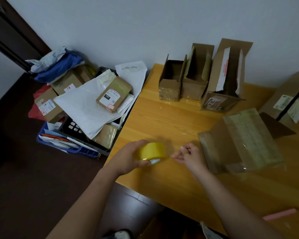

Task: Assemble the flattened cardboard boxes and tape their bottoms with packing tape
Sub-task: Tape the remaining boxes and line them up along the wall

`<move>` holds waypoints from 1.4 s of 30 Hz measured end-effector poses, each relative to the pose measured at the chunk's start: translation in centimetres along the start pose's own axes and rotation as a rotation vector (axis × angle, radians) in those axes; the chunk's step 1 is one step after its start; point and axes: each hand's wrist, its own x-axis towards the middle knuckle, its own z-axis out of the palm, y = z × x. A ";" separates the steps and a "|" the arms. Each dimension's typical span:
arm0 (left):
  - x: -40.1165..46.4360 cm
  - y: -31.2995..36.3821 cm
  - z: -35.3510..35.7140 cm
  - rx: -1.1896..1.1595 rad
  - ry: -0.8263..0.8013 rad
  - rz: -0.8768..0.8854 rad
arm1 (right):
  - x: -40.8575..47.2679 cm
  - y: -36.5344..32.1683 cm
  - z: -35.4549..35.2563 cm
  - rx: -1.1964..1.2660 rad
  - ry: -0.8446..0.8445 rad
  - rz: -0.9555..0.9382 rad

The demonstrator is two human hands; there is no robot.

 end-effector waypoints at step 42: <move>5.4 13.6 5.9 0.435 0.095 0.055 | -8.2 -6.3 -15.9 -0.494 0.633 -0.623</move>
